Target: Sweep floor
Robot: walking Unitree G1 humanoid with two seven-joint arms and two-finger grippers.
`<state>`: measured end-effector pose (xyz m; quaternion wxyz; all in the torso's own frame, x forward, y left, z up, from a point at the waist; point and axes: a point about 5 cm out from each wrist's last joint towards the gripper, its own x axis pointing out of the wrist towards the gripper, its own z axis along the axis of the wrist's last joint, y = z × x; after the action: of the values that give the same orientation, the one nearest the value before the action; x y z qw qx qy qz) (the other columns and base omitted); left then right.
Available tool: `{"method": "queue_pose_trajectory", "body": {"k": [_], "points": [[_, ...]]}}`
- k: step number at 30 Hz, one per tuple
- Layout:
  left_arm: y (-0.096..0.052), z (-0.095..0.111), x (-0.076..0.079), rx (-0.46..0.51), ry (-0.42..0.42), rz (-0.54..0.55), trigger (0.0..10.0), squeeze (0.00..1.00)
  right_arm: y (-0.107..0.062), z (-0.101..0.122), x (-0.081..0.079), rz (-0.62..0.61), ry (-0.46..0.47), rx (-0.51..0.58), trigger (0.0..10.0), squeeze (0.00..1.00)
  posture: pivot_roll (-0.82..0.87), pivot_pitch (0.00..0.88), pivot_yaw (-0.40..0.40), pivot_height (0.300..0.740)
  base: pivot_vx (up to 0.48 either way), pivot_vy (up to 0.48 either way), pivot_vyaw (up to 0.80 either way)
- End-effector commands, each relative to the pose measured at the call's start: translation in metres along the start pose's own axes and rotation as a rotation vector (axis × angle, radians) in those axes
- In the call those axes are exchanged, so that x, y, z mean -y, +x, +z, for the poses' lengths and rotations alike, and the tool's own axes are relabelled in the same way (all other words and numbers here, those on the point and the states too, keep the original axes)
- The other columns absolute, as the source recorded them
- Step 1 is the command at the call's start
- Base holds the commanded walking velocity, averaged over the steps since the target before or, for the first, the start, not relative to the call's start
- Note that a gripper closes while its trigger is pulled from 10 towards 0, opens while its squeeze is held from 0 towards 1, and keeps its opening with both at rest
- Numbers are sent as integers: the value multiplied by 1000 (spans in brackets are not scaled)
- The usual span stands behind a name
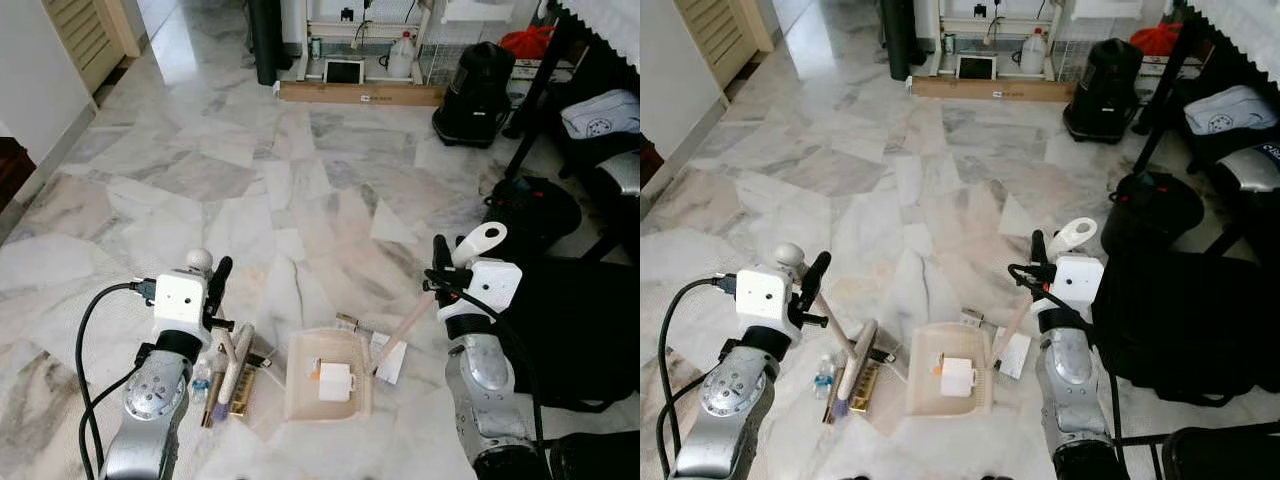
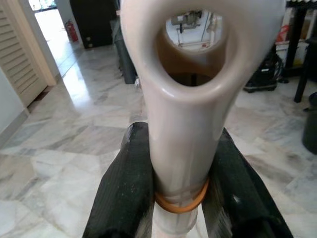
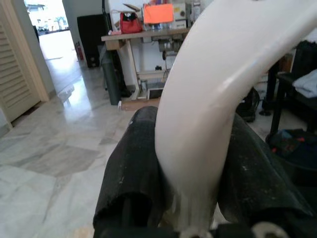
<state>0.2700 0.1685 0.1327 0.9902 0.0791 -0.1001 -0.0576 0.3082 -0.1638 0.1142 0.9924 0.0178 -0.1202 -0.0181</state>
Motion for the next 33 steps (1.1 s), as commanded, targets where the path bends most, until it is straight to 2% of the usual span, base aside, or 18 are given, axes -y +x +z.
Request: {"method": "queue_pose_trajectory", "body": {"k": [1,3,15,33], "points": [[4,8,0,55,8,3,10000,0,6,14,1,-9,1,58,10000,0,130,41,-13,740,0,0,0],[5,6,0,54,10,3,10000,0,6,16,1,-14,-5,56,10000,0,128,34,-15,740,0,0,0],[5,-1,6,52,6,-5,10000,0,6,20,-3,-13,-5,47,10000,0,128,12,-16,740,0,0,781],[2,-2,3,33,12,22,10000,0,8,19,-9,-4,9,19,10000,0,143,81,-28,740,0,0,800]]}}
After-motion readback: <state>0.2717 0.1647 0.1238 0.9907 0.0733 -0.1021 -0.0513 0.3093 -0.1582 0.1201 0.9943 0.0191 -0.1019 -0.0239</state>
